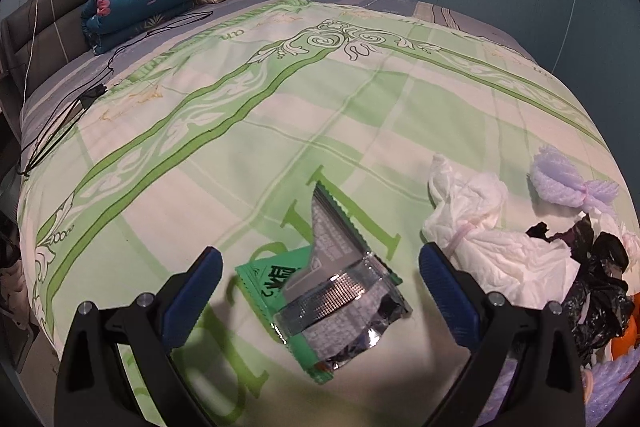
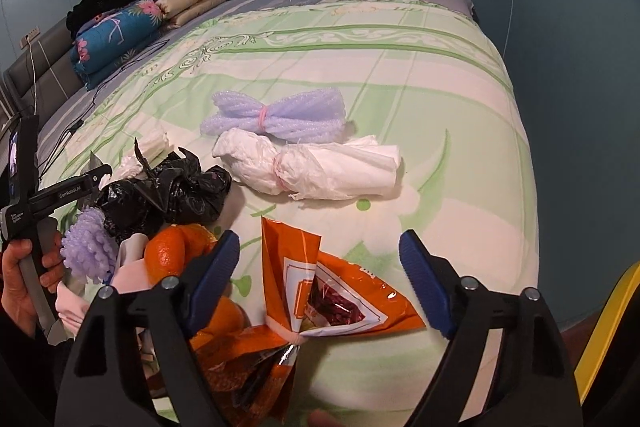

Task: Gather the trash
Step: 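Grasp the silver-green wrapper with the left tool while the right tool grasps the orange chip bag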

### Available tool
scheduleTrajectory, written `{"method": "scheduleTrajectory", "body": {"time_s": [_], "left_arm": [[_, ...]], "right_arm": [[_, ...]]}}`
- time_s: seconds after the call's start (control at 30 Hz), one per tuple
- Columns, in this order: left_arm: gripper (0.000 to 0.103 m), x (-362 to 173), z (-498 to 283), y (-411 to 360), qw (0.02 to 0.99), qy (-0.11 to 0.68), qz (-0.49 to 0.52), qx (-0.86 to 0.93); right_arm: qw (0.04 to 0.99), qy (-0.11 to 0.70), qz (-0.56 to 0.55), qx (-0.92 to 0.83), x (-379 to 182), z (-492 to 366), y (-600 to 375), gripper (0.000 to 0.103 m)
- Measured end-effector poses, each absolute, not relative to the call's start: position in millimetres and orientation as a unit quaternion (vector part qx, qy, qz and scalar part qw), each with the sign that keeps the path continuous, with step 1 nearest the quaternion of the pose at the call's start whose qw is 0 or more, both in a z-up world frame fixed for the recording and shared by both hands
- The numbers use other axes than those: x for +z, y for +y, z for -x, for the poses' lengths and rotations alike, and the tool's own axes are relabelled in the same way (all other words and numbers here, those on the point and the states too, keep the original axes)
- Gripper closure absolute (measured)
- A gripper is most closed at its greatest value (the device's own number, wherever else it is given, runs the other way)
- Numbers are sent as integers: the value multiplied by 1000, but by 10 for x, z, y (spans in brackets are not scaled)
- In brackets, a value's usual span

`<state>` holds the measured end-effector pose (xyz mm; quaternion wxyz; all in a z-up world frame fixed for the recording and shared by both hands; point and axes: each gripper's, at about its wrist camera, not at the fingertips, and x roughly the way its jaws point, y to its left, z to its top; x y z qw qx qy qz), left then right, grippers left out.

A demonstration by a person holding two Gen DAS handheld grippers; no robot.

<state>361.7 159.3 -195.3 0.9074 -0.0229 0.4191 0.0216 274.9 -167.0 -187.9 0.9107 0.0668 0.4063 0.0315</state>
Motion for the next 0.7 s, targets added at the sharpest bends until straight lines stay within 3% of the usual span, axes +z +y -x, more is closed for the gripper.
{"method": "scheduleTrajectory", "body": {"time_s": [0.1, 0.23, 0.3, 0.47, 0.7], "left_arm": [[16, -1987, -3627, 1608, 904, 425, 32, 16], [28, -2000, -3614, 1632, 903, 428, 44, 11], [37, -2003, -3599, 1664, 902, 428, 55, 6], [48, -2009, -3555, 1738, 901, 428, 74, 6], [56, -2000, -3484, 1794, 903, 422, 85, 10]], "right_arm": [[907, 414, -72, 31, -1912, -2760, -1684, 33], [902, 424, -81, 25, -1946, -2764, -1726, 53], [899, 428, -86, 32, -1947, -2753, -1735, 58], [896, 433, -81, 48, -1929, -2712, -1700, 76], [892, 440, -84, 59, -1914, -2657, -1668, 79]]}}
